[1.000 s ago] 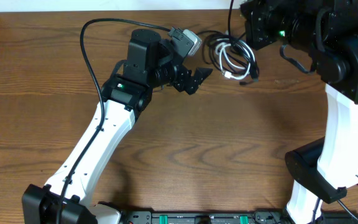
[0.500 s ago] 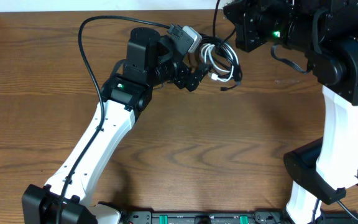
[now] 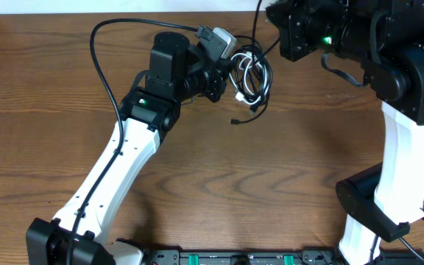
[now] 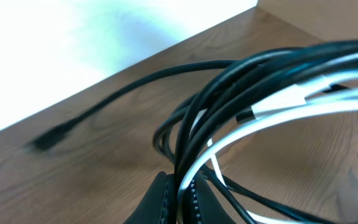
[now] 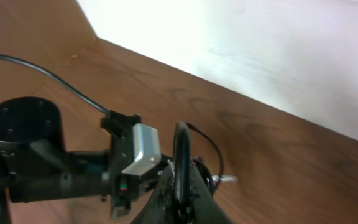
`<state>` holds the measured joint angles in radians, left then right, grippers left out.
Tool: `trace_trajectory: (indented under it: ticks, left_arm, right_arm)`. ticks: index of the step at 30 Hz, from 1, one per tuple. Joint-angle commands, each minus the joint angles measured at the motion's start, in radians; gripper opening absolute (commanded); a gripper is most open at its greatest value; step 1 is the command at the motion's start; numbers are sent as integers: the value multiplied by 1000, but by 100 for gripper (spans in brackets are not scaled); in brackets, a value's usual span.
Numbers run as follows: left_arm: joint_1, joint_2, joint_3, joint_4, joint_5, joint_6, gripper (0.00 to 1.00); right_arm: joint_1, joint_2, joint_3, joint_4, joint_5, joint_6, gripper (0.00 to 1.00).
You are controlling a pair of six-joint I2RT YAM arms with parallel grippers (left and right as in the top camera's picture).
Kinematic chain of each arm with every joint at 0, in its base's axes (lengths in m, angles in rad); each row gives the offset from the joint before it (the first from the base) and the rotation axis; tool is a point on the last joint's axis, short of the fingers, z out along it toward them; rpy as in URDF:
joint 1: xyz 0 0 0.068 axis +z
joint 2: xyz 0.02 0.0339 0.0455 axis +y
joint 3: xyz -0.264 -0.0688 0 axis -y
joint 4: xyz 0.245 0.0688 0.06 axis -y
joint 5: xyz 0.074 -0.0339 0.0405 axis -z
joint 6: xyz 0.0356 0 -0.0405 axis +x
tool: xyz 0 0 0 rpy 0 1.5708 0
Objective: Untangle cables
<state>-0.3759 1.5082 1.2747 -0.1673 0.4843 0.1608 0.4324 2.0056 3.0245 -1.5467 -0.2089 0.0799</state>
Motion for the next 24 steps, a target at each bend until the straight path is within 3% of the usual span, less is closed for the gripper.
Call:
trace_trajectory:
  ticks: [1,4,11,24]
  left_arm:
    - [0,-10,20,-4,-26,-16,8]
    - [11,-25,20,-14,-49,-16,8]
    - [80,-97,20,-79,-52,-13,7]
    - [413,-263,69,-276,-70,72,8]
  right_arm:
    - [-1,-8,10,-8,166,-5,1]
    - [-24,-8,0,-30,290,-9,1]
    - [-126,-7,-63,-13,357,-29,1]
    - [-338,-7,-148,-13,362,-36,1]
